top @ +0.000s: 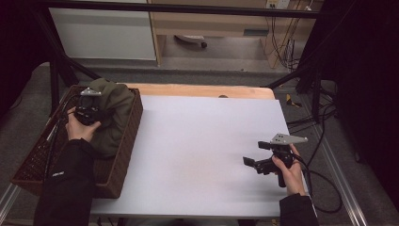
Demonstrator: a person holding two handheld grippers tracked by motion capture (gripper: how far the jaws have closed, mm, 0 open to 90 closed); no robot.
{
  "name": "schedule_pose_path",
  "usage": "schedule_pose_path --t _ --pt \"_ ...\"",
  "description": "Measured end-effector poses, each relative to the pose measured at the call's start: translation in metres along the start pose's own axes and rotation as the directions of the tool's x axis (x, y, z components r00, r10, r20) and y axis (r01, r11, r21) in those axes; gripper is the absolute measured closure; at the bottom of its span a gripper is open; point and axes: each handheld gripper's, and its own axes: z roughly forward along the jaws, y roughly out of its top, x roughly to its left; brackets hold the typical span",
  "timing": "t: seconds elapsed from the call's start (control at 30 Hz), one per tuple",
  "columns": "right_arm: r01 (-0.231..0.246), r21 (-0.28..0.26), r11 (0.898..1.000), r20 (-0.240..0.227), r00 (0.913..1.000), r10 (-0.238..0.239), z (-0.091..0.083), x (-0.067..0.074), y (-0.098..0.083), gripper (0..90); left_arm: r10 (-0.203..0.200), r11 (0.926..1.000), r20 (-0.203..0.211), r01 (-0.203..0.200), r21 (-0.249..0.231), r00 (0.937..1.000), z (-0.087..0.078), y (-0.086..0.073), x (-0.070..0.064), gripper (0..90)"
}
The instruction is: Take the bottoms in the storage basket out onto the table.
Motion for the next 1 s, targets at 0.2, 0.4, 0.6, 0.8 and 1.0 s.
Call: schedule_pose_path --t 0.2,0.4,0.6,0.8,1.0 --pt "-0.002 -0.001 1.000 -0.001 1.0000 0.002 0.000 0.000 0.000 0.7 0.002 0.9993 0.000 -0.002 -0.038 1.0000 -0.010 0.000 -0.002 87.2" --pt "-0.002 0.000 1.000 -0.001 1.0000 0.002 0.000 0.000 0.000 0.7 0.015 0.9965 -0.007 -0.015 -0.082 0.9999 -0.023 0.004 -0.006 87.6" --pt "0.000 -0.002 1.000 0.001 1.0000 0.000 0.000 0.000 0.000 0.7 0.026 0.9933 -0.009 -0.027 -0.112 0.9996 -0.036 0.008 -0.007 87.8" --pt "-0.003 -0.002 1.000 -0.001 1.0000 0.003 0.000 0.000 0.000 0.7 0.052 0.9885 -0.005 -0.052 -0.142 0.9986 -0.049 0.013 -0.011 87.8" --pt "-0.001 -0.003 1.000 0.001 1.0000 0.001 -0.001 0.000 0.000 0.7 0.062 0.9830 -0.002 -0.061 -0.173 0.9981 -0.062 0.017 -0.011 87.8"
